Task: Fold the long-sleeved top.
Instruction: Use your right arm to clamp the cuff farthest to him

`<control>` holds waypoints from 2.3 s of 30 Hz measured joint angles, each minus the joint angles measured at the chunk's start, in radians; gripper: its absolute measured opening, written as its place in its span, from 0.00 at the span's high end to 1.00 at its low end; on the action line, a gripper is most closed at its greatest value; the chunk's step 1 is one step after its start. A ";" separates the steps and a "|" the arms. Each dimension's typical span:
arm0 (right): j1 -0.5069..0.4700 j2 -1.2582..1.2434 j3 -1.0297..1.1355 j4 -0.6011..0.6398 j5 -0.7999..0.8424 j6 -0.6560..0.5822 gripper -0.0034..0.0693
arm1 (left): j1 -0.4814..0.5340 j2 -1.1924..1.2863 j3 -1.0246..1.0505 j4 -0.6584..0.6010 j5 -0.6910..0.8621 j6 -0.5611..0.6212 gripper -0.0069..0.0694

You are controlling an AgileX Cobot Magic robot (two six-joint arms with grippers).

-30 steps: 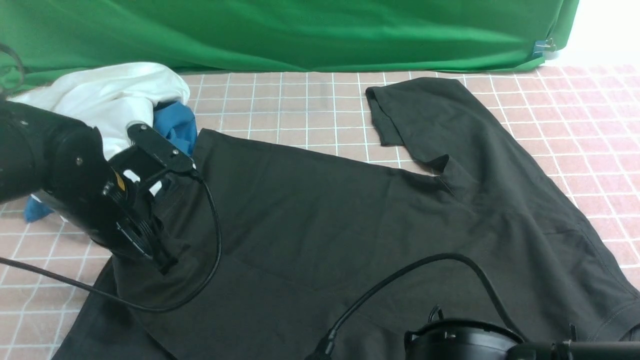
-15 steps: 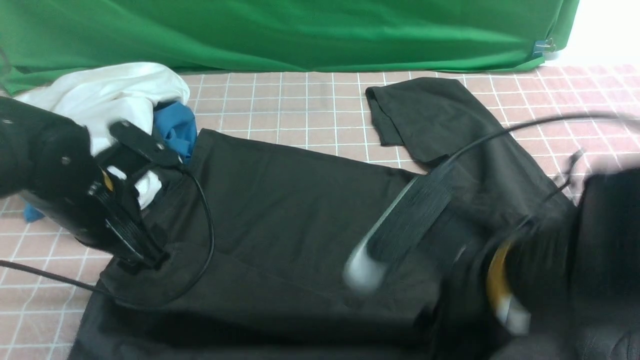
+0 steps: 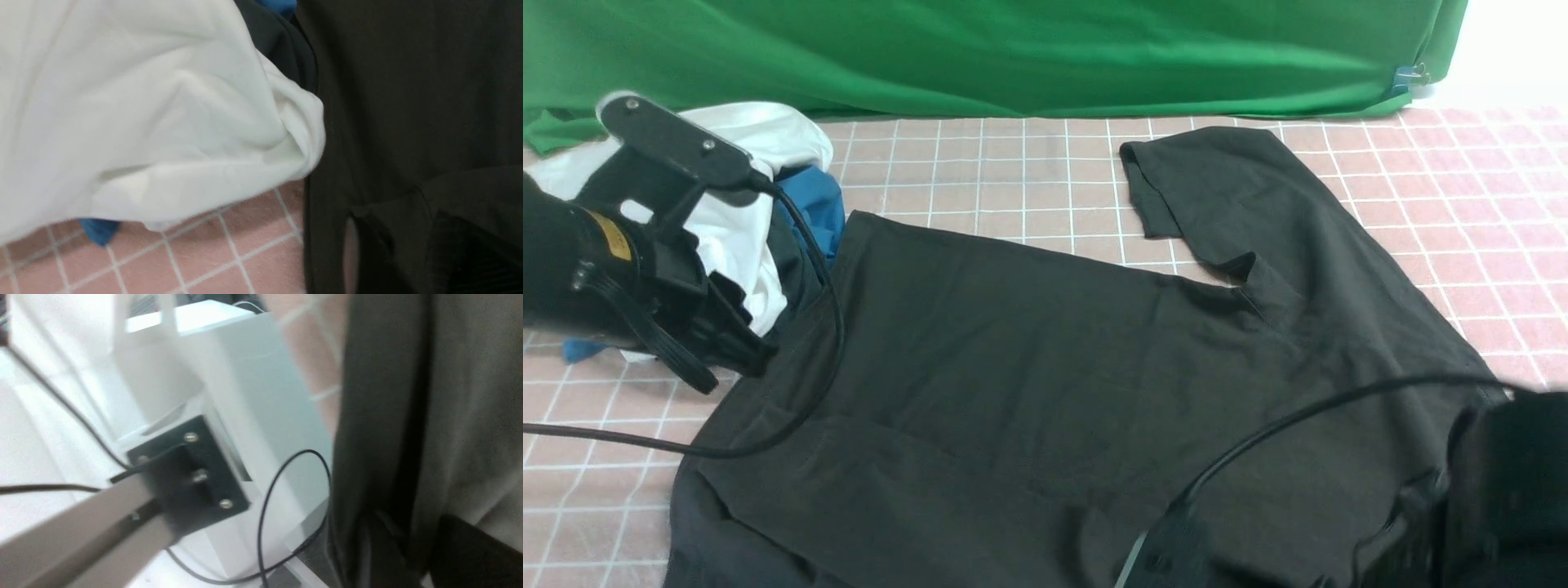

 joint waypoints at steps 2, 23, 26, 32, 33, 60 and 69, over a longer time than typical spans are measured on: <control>0.021 0.000 0.000 0.001 -0.011 0.006 0.63 | 0.000 0.000 0.000 -0.055 0.036 0.005 0.72; 0.030 -0.072 -0.149 -0.183 0.031 0.033 0.19 | 0.000 -0.150 0.109 -0.259 0.430 0.544 0.69; 0.030 -0.085 -0.150 -0.202 0.019 0.034 0.20 | 0.000 -0.150 0.255 -0.277 0.364 0.673 0.66; 0.030 -0.085 -0.118 -0.209 -0.023 0.030 0.20 | 0.000 -0.150 0.437 -0.269 0.154 0.751 0.52; 0.030 -0.085 -0.103 -0.218 -0.034 0.028 0.20 | 0.000 -0.149 0.464 -0.265 0.116 0.762 0.47; 0.030 -0.085 -0.072 -0.218 -0.185 0.009 0.20 | 0.000 -0.105 0.567 -0.237 0.020 0.942 0.78; 0.030 -0.085 -0.072 -0.218 -0.190 0.002 0.20 | 0.000 -0.164 0.461 -0.155 0.209 0.940 0.89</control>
